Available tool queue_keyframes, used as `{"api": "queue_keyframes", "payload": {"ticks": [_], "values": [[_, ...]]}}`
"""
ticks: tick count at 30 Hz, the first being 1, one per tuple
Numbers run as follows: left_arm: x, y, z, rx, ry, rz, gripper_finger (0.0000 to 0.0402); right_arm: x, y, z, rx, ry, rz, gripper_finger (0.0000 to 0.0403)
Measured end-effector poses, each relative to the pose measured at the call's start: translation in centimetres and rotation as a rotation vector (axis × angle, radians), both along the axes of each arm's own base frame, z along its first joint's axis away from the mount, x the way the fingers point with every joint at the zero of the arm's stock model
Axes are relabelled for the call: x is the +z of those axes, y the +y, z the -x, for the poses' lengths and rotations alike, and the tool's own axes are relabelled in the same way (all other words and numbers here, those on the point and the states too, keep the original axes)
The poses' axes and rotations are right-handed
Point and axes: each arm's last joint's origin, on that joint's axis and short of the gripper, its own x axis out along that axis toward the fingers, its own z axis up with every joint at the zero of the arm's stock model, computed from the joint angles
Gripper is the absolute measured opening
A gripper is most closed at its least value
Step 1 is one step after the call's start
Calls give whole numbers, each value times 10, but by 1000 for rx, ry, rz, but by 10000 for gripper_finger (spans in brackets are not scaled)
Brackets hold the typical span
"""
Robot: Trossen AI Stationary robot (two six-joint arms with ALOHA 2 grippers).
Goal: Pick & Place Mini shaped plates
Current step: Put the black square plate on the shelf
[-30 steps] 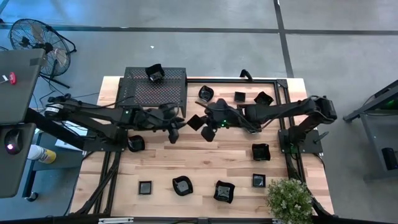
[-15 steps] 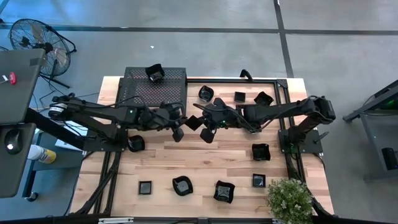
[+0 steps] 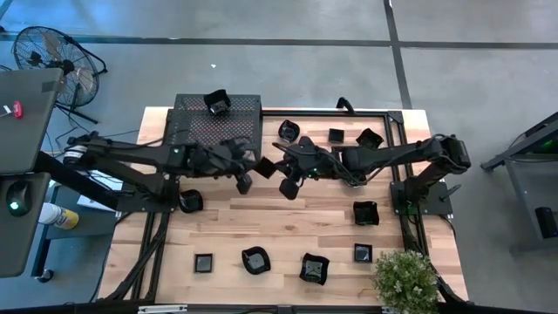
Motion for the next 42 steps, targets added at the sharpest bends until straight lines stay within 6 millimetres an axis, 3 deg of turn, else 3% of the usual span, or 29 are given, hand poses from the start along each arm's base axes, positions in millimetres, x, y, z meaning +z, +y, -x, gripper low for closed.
{"api": "queue_keyframes", "payload": {"ticks": [4, 8, 14, 18, 27, 42], "values": [[13, 14, 27, 56, -12, 50, 0, 2, 0, 1, -11, -3, 10, 73], [21, 27, 69, 175, 4, 133, 0, 2, 0, 1, 6, 3, 20, 89], [23, 38, 133, 395, 53, 231, 0, 1, -2, 1, 30, 9, 31, 86], [21, 42, 159, 479, 92, 246, 0, 1, -5, 1, 51, 15, 45, 76], [0, 51, 182, 530, 116, 271, 0, 5, -10, -1, 104, -19, 49, 62], [-28, 98, 190, 537, -1, 352, 0, 6, -6, -2, 124, -37, 42, 57]]}}
